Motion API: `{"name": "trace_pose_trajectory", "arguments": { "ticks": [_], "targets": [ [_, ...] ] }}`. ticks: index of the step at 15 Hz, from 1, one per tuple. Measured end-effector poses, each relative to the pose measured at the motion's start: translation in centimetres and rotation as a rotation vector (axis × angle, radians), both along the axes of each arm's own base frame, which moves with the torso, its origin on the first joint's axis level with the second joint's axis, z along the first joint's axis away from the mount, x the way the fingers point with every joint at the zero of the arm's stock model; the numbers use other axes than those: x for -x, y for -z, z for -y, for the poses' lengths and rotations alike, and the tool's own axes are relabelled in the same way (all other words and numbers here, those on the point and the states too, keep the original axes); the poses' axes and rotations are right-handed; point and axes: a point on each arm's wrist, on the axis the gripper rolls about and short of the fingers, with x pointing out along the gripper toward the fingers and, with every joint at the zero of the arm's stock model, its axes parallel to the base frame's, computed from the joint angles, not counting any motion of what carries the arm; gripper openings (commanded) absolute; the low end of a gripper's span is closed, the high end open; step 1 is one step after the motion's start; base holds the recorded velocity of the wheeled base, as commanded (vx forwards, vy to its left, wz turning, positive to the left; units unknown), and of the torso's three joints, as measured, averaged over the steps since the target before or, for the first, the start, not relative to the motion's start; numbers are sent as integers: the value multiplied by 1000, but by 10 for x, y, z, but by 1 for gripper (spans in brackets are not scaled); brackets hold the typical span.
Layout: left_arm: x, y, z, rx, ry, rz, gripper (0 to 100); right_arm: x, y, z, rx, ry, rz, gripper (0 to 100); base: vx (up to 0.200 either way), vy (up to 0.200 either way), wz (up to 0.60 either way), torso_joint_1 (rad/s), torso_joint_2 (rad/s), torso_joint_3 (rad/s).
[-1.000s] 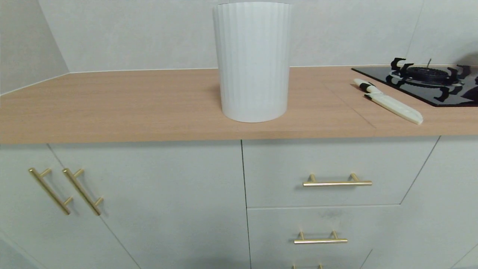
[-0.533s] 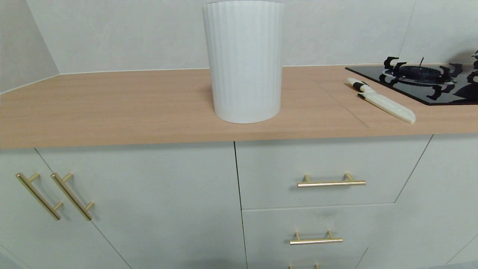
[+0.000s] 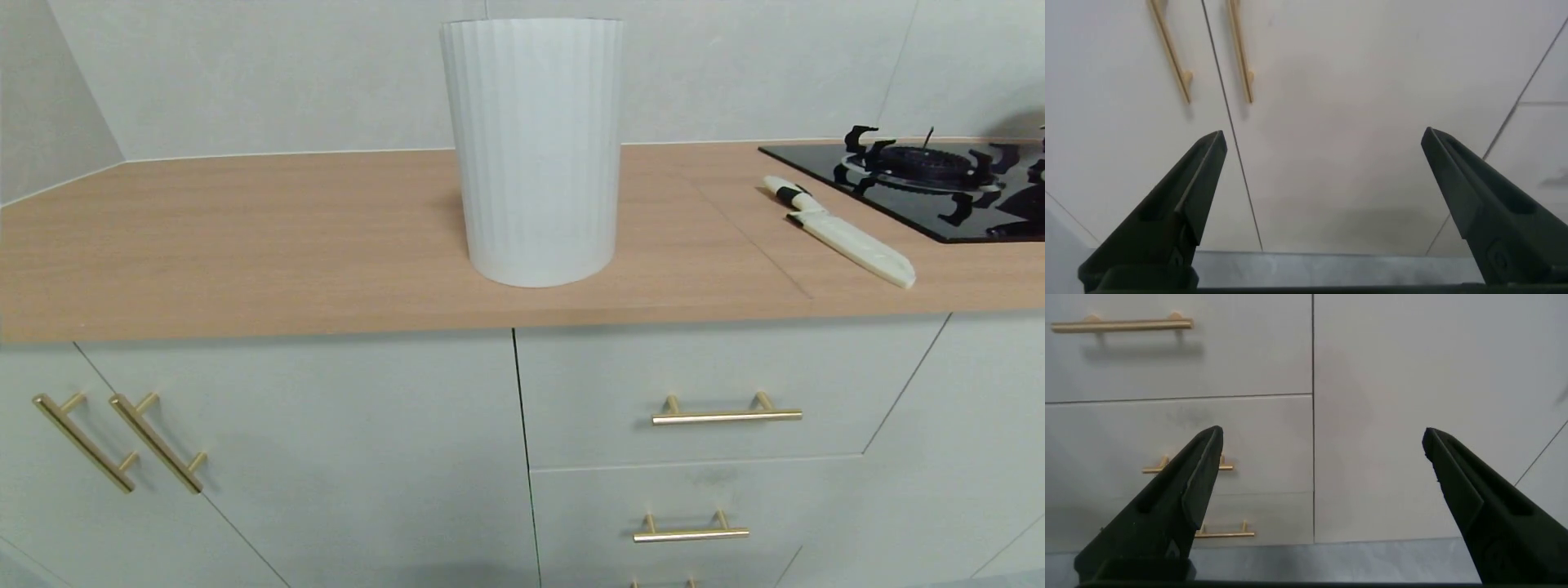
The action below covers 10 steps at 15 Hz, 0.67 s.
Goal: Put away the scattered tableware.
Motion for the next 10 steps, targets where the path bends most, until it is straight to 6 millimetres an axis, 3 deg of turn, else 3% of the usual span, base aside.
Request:
{"name": "trace_pose_trajectory", "arguments": {
  "ticks": [10],
  "targets": [
    [0, 0, 0, 0, 0, 0, 100, 0, 0, 0, 0, 0, 1, 100, 0, 0, 0, 125, -485, -330]
  ]
}}
